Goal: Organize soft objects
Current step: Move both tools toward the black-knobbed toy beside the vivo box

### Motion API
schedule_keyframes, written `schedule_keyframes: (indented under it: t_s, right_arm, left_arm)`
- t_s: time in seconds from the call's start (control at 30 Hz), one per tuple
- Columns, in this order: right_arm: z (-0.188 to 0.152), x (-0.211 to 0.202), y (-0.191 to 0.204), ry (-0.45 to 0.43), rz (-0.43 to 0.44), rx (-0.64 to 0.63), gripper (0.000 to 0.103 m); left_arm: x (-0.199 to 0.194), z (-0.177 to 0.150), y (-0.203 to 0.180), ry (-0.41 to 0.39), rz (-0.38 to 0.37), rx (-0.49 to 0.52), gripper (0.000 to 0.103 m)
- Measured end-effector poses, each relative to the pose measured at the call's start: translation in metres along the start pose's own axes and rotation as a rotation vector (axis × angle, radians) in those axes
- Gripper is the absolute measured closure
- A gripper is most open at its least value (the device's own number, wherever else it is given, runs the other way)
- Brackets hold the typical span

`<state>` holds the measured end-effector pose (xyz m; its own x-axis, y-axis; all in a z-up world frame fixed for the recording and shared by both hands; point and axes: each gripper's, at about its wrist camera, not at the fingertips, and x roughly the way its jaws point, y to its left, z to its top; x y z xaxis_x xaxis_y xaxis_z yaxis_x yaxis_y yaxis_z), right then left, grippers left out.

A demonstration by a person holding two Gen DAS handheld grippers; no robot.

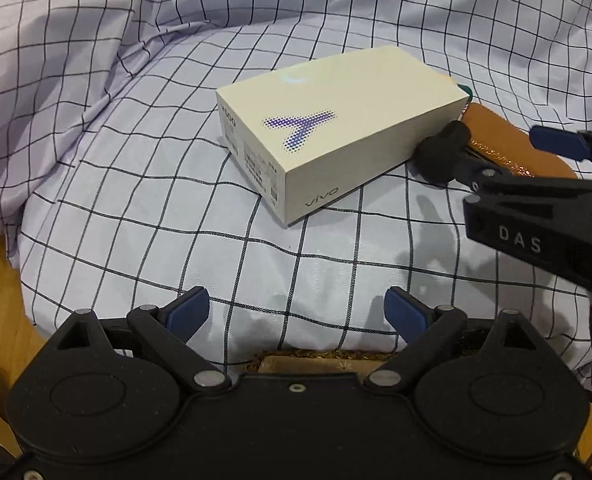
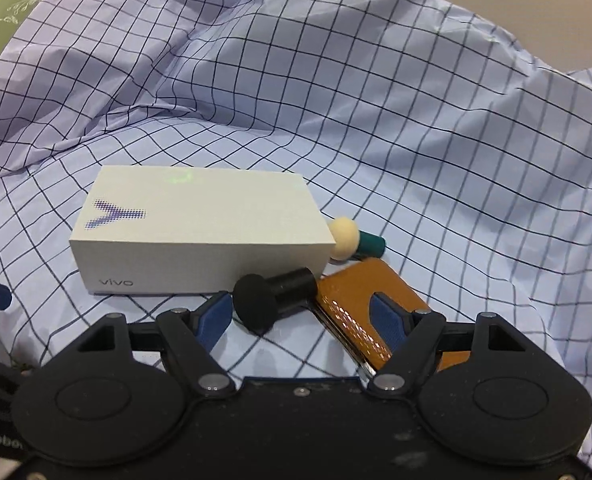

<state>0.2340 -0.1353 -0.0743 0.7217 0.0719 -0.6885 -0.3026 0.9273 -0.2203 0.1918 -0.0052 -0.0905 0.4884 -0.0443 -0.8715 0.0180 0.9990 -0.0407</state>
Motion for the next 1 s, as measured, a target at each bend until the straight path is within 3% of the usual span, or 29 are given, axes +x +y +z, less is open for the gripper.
schedule_keyframes:
  t_s: [0.57, 0.73, 0.77, 1.0]
  right_arm:
    - [0.006, 0.041, 0.005, 0.033, 0.103, -0.150, 0.030]
    - [0.005, 0.045, 0.007, 0.032, 0.114, -0.167, 0.039]
    - [0.004, 0.045, 0.008, 0.030, 0.111, -0.171, 0.045]
    - [0.004, 0.035, 0.002, 0.049, 0.111, -0.089, 0.046]
  left_arm:
    - [0.010, 0.000, 0.010, 0.050, -0.021, -0.032, 0.012]
    - [0.010, 0.000, 0.010, 0.049, -0.021, -0.033, 0.012]
    - [0.010, -0.001, 0.010, 0.048, -0.019, -0.033, 0.012]
    - [0.005, 0.000, 0.010, 0.034, -0.004, -0.033, 0.012]
